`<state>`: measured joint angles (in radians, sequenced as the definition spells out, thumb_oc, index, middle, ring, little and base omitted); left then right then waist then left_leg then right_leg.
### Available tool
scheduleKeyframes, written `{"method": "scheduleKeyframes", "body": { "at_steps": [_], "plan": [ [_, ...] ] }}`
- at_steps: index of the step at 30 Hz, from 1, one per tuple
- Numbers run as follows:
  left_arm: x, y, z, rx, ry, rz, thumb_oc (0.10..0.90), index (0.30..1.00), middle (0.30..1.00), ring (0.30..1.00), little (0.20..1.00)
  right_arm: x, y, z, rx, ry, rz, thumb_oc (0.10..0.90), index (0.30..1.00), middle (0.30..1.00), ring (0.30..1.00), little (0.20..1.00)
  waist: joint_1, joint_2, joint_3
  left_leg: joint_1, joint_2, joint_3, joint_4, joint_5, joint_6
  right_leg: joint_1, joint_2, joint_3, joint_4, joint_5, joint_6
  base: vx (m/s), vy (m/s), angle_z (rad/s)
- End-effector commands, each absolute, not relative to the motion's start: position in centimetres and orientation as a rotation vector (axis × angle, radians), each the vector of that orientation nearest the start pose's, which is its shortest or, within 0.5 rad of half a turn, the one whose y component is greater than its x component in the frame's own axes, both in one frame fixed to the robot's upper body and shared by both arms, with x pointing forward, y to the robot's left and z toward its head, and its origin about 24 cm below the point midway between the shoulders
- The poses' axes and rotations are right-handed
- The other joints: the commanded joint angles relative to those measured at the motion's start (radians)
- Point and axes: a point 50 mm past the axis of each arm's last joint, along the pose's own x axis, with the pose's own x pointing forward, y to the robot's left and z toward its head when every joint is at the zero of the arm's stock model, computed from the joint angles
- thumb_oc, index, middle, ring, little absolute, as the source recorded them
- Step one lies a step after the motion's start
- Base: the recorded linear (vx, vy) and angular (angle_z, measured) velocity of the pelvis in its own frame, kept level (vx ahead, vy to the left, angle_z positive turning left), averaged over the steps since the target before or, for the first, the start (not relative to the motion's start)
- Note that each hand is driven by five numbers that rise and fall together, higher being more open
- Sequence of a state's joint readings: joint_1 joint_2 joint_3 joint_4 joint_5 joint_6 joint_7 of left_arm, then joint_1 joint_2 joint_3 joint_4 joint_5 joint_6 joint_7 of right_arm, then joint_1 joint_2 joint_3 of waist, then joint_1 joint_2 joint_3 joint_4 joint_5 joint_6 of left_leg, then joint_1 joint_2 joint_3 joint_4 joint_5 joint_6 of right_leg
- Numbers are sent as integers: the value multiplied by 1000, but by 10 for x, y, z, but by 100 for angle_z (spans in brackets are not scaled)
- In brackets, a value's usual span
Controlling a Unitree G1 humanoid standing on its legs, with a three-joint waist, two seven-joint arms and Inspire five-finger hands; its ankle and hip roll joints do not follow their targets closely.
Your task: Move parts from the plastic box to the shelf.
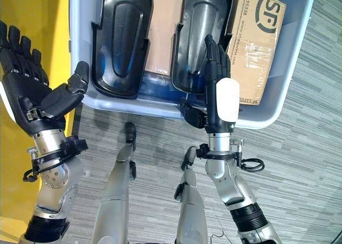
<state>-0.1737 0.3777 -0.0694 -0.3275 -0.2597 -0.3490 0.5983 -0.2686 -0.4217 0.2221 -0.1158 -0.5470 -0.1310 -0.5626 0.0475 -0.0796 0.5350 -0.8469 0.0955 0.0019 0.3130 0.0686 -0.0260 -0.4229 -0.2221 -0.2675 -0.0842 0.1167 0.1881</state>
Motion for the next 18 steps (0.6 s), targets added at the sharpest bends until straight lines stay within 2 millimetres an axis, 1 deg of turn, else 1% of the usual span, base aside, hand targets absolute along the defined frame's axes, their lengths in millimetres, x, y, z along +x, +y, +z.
{"method": "scheduleKeyframes", "body": {
  "at_steps": [1, 11, 14, 18],
  "plan": [
    [204, 201, 233, -135, -1119, 328, 900, 1000, 1000, 1000, 1000, 257, -154, 191, -740, -982, -285, 900, 1000, 1000, 1000, 1000, -6, -23, -15, -31, 17, 31, 54, -59, -25, 246, 26, 12, 18, -143, -5, 0, 0, 0],
    [204, 202, 234, -147, -1128, 332, 900, 1000, 1000, 1000, 1000, 264, -158, 192, -812, -979, -325, 900, 1000, 1000, 1000, 1000, 1, -22, -15, -36, 14, 33, 52, -59, -24, 252, 29, 9, 13, -145, -6, 0, 0, 0],
    [204, 202, 234, -139, -1133, 332, 900, 1000, 1000, 1000, 1000, 266, -162, 195, -878, -1002, -369, 900, 1000, 1000, 1000, 1000, 5, -18, -15, -35, 12, 32, 50, -59, -24, 255, 29, 6, 11, -145, -6, 0, 0, 0],
    [203, 201, 235, -132, -1137, 335, 900, 1000, 1000, 1000, 1000, 268, -165, 197, -920, -1014, -398, 900, 1000, 1000, 1000, 1000, 9, -17, -15, -37, 9, 30, 51, -60, -23, 259, 30, 6, 8, -143, -5, 0, 0, 0]
  ]
}}
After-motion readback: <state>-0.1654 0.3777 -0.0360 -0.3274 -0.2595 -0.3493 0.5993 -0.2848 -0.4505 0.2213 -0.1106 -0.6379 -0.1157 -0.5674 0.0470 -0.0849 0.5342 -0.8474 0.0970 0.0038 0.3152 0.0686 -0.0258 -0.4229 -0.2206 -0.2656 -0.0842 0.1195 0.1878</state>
